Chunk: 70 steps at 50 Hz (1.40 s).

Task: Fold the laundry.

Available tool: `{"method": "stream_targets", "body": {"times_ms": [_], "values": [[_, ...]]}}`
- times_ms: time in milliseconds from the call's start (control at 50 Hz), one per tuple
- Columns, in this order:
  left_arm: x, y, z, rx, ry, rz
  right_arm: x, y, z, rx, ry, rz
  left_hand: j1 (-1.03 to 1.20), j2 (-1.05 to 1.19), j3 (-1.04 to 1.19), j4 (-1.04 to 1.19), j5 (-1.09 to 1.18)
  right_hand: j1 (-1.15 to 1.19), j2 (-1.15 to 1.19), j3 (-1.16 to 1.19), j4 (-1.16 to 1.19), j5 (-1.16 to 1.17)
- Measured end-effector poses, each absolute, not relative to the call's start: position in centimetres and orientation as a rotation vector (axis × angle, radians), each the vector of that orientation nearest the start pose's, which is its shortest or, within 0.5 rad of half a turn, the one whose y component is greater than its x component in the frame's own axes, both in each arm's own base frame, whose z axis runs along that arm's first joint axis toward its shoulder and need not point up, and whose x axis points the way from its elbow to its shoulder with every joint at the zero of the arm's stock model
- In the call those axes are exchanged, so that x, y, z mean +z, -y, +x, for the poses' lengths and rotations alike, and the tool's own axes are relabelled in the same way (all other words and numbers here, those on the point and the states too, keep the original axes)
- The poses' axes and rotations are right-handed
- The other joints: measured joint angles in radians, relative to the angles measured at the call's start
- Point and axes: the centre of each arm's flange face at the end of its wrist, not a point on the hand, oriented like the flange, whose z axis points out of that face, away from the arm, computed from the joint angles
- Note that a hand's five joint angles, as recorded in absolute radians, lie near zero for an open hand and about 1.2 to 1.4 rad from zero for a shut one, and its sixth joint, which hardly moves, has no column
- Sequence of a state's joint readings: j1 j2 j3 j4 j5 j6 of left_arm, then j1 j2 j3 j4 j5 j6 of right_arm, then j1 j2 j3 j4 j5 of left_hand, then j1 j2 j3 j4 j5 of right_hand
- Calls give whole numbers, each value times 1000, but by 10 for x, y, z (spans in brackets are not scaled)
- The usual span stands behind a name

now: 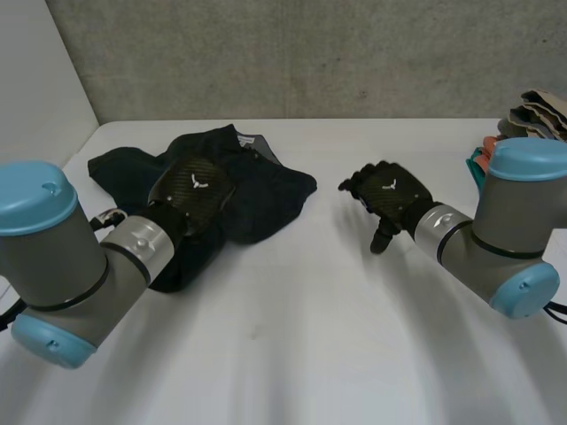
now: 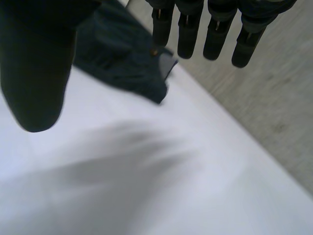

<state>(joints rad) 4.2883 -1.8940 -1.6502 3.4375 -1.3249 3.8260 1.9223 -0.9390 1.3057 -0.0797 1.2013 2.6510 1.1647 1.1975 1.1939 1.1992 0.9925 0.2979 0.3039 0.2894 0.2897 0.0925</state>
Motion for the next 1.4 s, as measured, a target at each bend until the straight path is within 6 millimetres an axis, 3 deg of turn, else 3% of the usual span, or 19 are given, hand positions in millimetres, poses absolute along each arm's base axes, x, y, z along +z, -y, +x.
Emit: {"method": "stream_targets", "body": {"times_ms": [140,220,380,480,560,640,720,780,900,980,1040,1060,1140,1240,1320,1400], "values": [[232,248,-280,-2104,-1784,1423,152,321,307,-1629,-2041,-1155,0,0,0,0,0,-60,-85,-75,-69,-44],[265,234,-278,-2159,-1766,1374,146,317,322,-1598,-2052,-1045,0,0,0,0,0,-60,-85,-75,-73,-44],[316,196,-277,-2287,-1741,1345,135,313,355,-1727,-2028,-924,0,0,0,0,0,-60,-85,-75,-73,-44],[331,183,-276,-2327,-1716,1345,129,312,370,-1809,-2017,-890,0,0,0,0,0,-57,-80,-70,-69,-40],[338,177,-274,-2348,-1696,1339,122,309,382,-1836,-2015,-877,0,0,0,0,0,129,125,124,119,150],[341,176,-271,-2355,-1689,1322,114,304,388,-1799,-2020,-898,0,0,0,0,0,732,734,736,733,746],[341,180,-269,-2350,-1698,1302,116,304,385,-1773,-2032,-902,0,0,0,0,0,811,872,884,890,889],[340,186,-264,-2336,-1721,1267,136,312,370,-1796,-2041,-883,0,0,0,0,0,811,872,895,904,890],[334,194,-254,-2281,-1799,1226,203,323,317,-1939,-2029,-979,0,0,0,0,0,811,872,896,904,897],[324,194,-248,-2209,-1889,1231,235,307,281,-1962,-2043,-1197,0,0,0,0,0,811,872,895,904,898],[311,189,-243,-2108,-1997,1264,250,276,251,-1870,-2098,-1462,0,0,0,0,0,811,872,896,905,898],[311,189,-243,-2108,-1997,1264,250,276,251,-1870,-2098,-1462,0,0,0,0,0,811,872,896,905,898],[287,176,-237,-1920,-2172,1348,254,229,216,-1586,-2199,-1775,0,0,0,0,0,811,872,896,905,898],[264,160,-235,-1714,-2334,1450,248,199,199,-1353,-2224,-1928,0,0,0,0,0,811,872,896,905,899],[247,154,-236,-1568,-2426,1507,238,192,195,-1264,-2221,-1964,0,0,0,0,9,811,872,896,905,903],[238,165,-238,-1529,-2437,1502,224,200,201,-1250,-2212,-1956,0,0,0,0,10,811,872,896,905,909]]}}
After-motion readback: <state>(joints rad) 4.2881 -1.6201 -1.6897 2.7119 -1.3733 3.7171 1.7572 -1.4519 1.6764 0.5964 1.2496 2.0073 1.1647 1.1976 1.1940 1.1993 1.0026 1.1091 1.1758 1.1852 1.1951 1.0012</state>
